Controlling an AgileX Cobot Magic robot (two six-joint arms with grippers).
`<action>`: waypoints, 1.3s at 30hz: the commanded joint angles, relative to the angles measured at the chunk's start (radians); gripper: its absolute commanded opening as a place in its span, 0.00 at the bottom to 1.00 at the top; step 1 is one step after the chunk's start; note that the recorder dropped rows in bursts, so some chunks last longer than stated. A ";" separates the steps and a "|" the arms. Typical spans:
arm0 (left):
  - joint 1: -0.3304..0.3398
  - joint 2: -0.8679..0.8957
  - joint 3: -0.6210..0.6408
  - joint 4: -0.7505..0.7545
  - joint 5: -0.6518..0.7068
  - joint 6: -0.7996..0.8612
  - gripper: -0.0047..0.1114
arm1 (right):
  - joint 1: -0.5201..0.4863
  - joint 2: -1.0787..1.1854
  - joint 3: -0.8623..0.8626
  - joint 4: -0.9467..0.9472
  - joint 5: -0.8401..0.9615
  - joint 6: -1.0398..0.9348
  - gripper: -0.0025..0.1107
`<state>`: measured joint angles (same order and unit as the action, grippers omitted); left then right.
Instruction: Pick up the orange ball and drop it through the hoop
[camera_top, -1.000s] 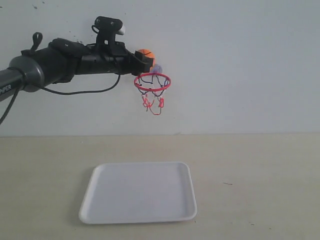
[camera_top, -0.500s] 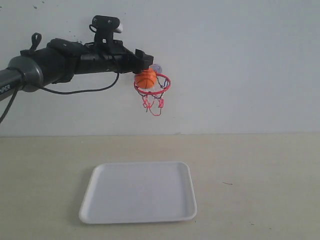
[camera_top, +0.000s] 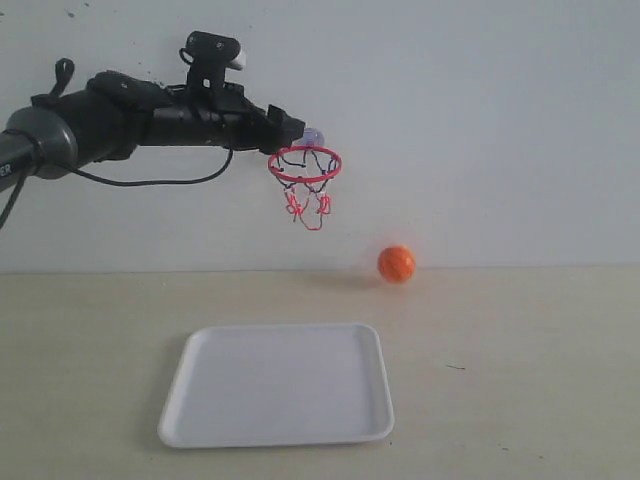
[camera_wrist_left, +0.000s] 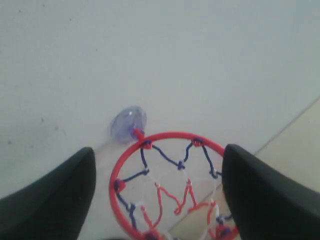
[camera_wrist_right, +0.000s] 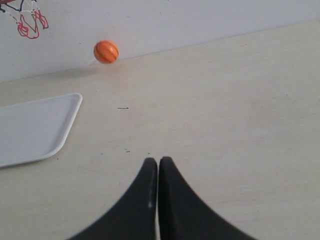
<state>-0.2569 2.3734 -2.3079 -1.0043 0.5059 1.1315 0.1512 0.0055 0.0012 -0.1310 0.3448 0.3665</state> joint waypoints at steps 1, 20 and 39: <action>0.050 -0.040 -0.007 0.284 0.151 -0.249 0.59 | -0.003 -0.005 -0.001 -0.008 -0.010 -0.008 0.02; 0.256 -0.225 0.275 0.314 0.715 -0.693 0.08 | -0.003 -0.005 -0.001 -0.008 -0.010 -0.008 0.02; 0.256 -1.069 1.701 -0.423 0.309 -0.128 0.08 | -0.003 -0.005 -0.001 -0.008 -0.010 -0.008 0.02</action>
<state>0.0044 1.4240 -0.7512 -1.2402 0.8489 0.8843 0.1512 0.0055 0.0012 -0.1310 0.3448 0.3665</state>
